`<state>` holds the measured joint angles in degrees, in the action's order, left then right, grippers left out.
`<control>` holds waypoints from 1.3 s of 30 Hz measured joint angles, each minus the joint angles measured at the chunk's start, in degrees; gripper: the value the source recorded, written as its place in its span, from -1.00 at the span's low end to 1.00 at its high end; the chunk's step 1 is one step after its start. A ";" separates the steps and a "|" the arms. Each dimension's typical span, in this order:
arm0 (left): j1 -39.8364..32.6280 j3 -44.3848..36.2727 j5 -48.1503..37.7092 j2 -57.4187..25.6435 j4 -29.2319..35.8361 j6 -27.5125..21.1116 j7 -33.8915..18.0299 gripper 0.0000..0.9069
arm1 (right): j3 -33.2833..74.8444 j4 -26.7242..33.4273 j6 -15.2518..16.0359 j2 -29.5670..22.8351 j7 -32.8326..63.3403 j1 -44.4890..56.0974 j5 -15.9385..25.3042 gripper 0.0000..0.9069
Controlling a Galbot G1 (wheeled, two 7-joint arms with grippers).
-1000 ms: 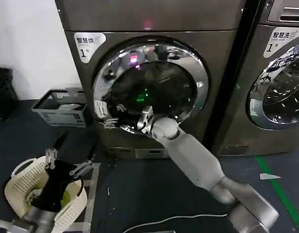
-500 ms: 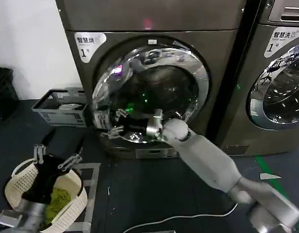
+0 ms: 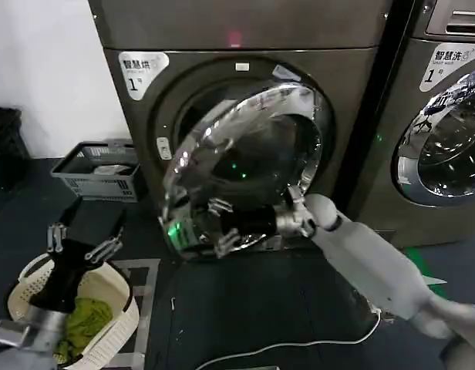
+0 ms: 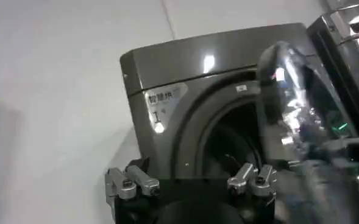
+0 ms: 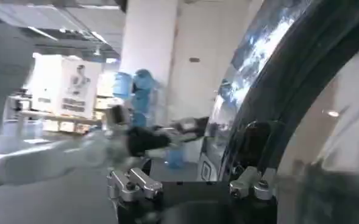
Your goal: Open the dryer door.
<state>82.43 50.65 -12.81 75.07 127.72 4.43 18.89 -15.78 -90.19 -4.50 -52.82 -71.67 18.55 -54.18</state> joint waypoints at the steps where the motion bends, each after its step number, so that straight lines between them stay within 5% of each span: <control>1: -0.30 -0.30 0.01 -0.20 -0.28 0.01 0.00 1.00 | 0.68 -0.67 -0.01 0.83 -0.50 0.66 0.00 1.00; 21: -9.24 -15.38 1.13 -8.46 -4.43 0.17 3.37 1.00 | 39.02 -13.13 -5.30 16.13 3.22 34.29 -1.32 1.00; 30: -14.45 -23.16 -0.01 -10.34 -6.49 0.46 3.31 1.00 | 68.24 -20.29 -9.15 13.00 8.10 58.70 -0.52 1.00; 39: -19.06 -30.38 -0.37 -10.13 -7.93 0.59 3.19 1.00 | 90.70 -26.37 -13.73 2.86 26.60 76.16 10.30 1.00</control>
<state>63.38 20.26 -13.19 64.94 119.79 5.02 22.08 74.92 -116.56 -18.24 -49.95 -45.07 94.71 -43.88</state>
